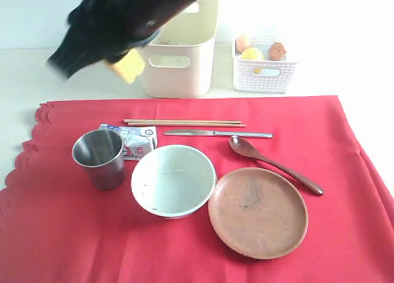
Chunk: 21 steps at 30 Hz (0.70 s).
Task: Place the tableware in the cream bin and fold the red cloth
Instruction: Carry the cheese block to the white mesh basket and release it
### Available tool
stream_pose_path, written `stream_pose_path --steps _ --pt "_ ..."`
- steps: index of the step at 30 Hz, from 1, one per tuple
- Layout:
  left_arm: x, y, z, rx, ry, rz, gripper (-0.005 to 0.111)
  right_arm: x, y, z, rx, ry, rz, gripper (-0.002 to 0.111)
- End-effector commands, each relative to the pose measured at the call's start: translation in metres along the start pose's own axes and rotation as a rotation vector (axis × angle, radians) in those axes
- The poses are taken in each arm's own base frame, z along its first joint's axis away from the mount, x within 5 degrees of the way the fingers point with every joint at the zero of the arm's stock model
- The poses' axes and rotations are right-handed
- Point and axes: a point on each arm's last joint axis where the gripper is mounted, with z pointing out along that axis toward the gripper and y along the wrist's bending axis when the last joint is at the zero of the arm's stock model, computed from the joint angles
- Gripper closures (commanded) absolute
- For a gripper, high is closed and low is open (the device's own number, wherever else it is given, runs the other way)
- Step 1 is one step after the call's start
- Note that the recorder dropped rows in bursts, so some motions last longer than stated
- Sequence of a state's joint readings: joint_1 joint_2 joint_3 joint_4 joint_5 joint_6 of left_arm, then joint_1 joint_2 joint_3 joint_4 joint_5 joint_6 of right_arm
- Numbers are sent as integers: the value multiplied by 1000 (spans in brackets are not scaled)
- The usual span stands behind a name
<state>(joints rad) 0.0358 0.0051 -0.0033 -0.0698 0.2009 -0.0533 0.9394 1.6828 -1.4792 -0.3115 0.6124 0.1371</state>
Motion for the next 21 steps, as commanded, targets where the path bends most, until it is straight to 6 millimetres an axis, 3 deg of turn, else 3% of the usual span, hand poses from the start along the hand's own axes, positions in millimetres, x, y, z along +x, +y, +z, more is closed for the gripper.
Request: stream_pose_path --steps 1,6,10,16,21 --pt "1 0 0 -1 -4 2 107 5 -69 3 136 -36 96 108" --pt "1 0 0 -1 -4 2 107 22 -145 16 273 -131 235 108" --pt "1 0 0 -1 -4 2 107 45 -190 40 336 -189 343 108" --pt "1 0 0 -1 -4 2 107 96 -234 88 380 -173 465 108" --pt "1 0 0 -1 -4 2 107 135 -255 116 397 -153 574 108"
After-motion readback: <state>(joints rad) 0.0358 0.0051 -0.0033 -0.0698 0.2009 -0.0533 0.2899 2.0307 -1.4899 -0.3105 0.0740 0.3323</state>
